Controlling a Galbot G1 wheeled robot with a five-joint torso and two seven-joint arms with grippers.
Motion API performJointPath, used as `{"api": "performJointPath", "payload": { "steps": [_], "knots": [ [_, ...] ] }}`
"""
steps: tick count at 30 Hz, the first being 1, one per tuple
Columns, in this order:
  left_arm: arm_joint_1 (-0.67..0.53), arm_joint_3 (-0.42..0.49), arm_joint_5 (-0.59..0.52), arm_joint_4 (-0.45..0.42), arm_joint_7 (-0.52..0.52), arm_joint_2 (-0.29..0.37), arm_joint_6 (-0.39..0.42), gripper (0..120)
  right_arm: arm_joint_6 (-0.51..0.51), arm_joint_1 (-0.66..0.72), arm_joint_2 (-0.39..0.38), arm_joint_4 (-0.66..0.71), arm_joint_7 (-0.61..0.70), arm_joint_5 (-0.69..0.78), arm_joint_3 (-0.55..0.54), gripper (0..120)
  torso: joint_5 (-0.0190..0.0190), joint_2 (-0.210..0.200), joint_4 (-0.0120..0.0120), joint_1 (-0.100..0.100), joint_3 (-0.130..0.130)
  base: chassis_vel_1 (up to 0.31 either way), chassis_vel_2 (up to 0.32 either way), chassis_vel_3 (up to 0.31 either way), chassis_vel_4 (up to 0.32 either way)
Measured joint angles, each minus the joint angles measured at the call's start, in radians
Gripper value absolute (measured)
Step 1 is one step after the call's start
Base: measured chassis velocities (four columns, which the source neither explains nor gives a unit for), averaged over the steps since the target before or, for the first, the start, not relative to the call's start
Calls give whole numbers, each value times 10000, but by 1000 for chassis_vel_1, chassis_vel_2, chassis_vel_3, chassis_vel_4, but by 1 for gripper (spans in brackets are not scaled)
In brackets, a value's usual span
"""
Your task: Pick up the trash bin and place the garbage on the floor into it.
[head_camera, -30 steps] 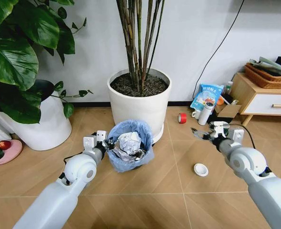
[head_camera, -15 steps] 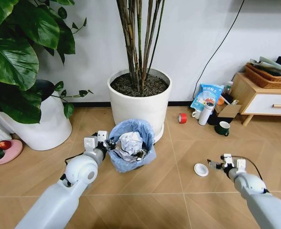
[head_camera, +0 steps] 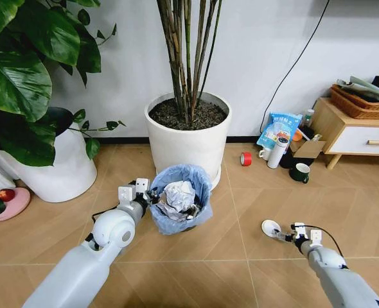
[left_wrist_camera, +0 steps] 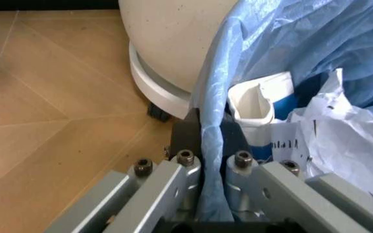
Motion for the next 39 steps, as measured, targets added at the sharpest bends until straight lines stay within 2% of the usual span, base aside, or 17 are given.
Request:
{"api": "performJointPath", "payload": {
  "steps": [4, 6, 7, 13, 16, 20, 21, 24, 39],
  "knots": [
    [-14, 5, 0, 12, 14, 10, -3, 0, 55, 122, 139, -143, 13, -59, -5, 100, 7, 0, 0, 0, 0, 0, 0, 0, 0],
    [-27, 33, -2, 18, 55, 47, -6, 0, 202, 561, 496, -657, 198, -240, 0, 100, -12, 1, -3, 0, -1, 0, 0, 0, 0],
    [-40, 41, -3, 17, 75, 64, -7, 0, 287, 795, 639, -909, 255, -374, 12, 100, 1, 1, -1, 0, -1, 0, 0, 0, 0],
    [-90, 57, -17, 33, 93, 102, -9, 0, 196, 1016, 731, -1049, 336, -461, 19, 100, 6, 1, 0, 0, 0, 0, 0, 0, 0],
    [-104, 74, -19, 40, 99, 107, -9, 0, 182, 1031, 757, -1081, 353, -508, 23, 95, -4, 1, -1, 0, -1, 0, 0, 0, 0],
    [-141, 103, -20, 79, 101, 89, -9, 0, 201, 978, 803, -1074, 414, -580, 32, 79, -4, 3, -2, -2, -3, 0, 0, 0, 0],
    [-141, 103, -20, 79, 101, 89, -9, 0, 201, 978, 803, -1074, 414, -580, 32, 79, -4, 3, -2, -2, -3, 0, 0, 0, 0],
    [-190, 116, -20, 113, 101, 59, -9, 0, 205, 941, 810, -1059, 444, -605, 34, 65, -3, 4, 0, -2, -4, 0, 0, 0, 0],
    [-255, 145, -23, 148, 96, -7, -9, 0, 231, 894, 786, -1129, 490, -544, 61, 29, -2, 5, 0, -2, -2, 0, 0, 0, 0]
  ]
}}
